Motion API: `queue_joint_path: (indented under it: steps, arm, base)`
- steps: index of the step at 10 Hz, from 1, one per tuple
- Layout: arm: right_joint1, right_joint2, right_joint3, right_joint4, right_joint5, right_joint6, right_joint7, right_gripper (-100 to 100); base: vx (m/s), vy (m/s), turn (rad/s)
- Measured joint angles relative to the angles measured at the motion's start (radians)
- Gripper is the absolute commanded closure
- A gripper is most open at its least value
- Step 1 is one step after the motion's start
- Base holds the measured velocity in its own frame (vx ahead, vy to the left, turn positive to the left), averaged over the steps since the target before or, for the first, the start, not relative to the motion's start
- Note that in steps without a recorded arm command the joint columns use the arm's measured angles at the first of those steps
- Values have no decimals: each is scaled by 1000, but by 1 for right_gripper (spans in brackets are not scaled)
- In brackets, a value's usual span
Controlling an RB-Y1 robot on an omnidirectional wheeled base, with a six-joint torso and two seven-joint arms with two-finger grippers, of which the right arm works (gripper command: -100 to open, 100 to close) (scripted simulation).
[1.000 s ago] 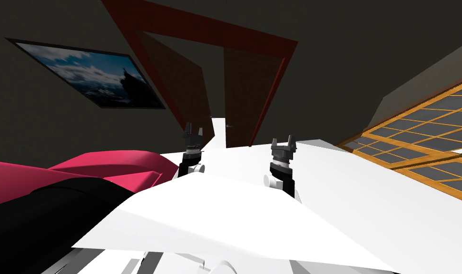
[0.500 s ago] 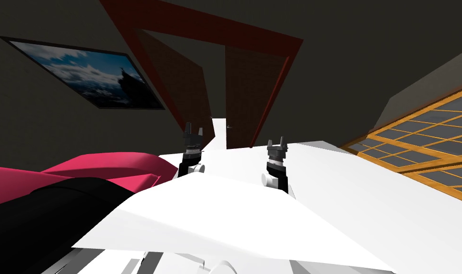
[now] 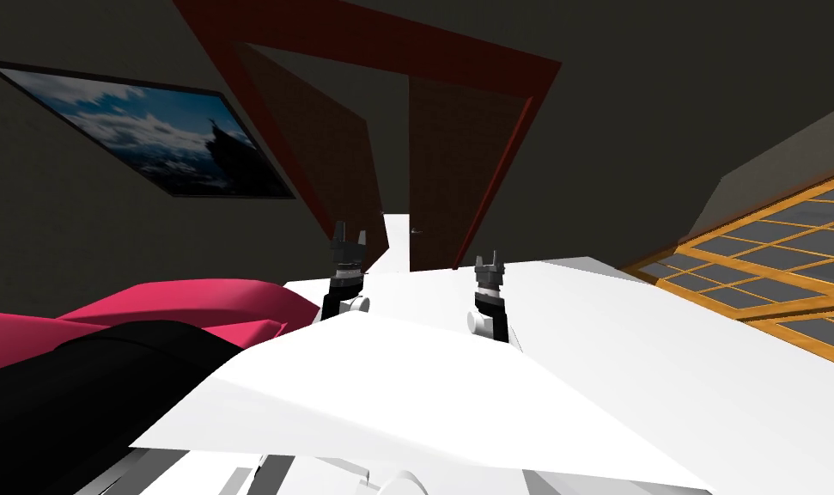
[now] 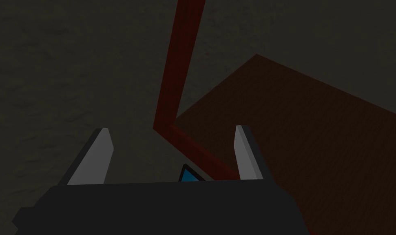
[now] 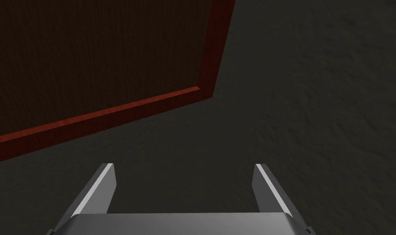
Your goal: Push the door open
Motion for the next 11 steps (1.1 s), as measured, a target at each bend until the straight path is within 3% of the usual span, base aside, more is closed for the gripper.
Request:
queue_joint_path:
  steps: [7, 11]
  arm:
    - [-58, -14, 20, 156, -3, -29, 17, -100]
    - [-115, -20, 28, 290, -7, -58, 27, -100]
  base:
    - [73, 31, 15]
    - [95, 41, 24]
